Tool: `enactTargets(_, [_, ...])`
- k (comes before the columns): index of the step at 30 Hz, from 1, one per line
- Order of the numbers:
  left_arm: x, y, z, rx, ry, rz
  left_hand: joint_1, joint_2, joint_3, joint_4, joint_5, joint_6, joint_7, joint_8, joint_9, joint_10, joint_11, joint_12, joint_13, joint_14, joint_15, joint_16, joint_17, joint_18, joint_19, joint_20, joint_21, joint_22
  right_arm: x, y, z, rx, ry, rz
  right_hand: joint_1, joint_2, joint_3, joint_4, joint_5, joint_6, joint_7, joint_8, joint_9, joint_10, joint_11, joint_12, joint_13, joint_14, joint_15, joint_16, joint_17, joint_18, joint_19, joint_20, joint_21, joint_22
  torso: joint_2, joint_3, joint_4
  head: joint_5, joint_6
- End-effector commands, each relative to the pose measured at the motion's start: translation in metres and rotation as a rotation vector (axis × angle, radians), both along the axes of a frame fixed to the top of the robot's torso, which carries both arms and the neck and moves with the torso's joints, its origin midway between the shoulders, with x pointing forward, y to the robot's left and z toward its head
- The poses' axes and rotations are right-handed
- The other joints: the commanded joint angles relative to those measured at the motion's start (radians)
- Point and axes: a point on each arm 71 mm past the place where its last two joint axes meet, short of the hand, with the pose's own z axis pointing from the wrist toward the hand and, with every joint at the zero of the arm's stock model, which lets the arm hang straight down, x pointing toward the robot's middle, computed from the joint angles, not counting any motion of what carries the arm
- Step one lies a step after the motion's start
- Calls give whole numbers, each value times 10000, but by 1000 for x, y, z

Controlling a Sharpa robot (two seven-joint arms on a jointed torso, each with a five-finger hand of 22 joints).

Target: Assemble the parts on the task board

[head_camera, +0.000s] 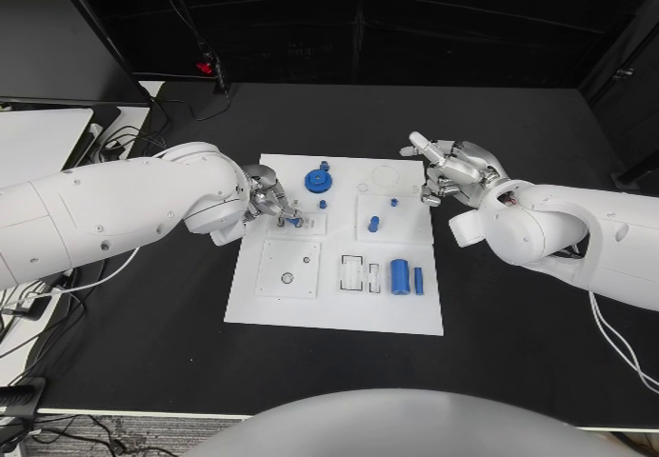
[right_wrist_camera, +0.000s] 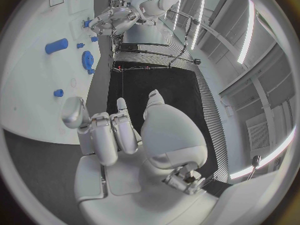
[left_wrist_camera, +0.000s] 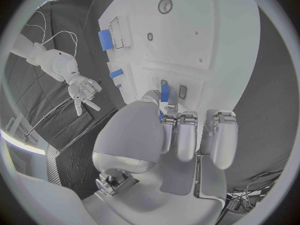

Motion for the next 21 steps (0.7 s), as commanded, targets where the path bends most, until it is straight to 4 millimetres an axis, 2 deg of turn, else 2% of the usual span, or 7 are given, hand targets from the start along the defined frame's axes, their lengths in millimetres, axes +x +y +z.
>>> enactTargets(1, [-2,-1,-4,197,308,-127,393,499,142,-62,3,72,-102,7,60,1099,10,-56,2597,1062,-14,9,2635,-67,1044,-27,31,2634,0,2,2,104,-92,85,-101,-10,-72,-1,58,-77,961,30,-17,-60,29,-60,1479,437,73,57,1969,1,-76,-16,42,1183,2,-3,2,-2,2])
enactTargets(8, [-3,-3,-5,228,383,-224,360,513,162,-65,-13,48,-95,-13,55,1099,18,-56,2597,1062,-7,9,2635,-67,1044,-24,31,2634,0,1,2,102,-89,82,-101,-10,-72,-1,58,-77,961,30,-17,-60,29,-60,1479,437,73,57,1969,1,-76,-16,42,1183,7,2,14,0,1])
enactTargets(21, [-2,-4,-6,278,434,-249,318,514,183,-67,-43,11,-84,-39,51,1099,28,-56,2597,1062,4,9,2635,-67,1044,-17,31,2634,0,2,1,113,-82,113,-101,-10,-72,-1,58,-77,961,30,-17,-60,29,-60,1479,437,73,57,1969,1,-76,-16,42,1183,8,-4,-3,4,-17])
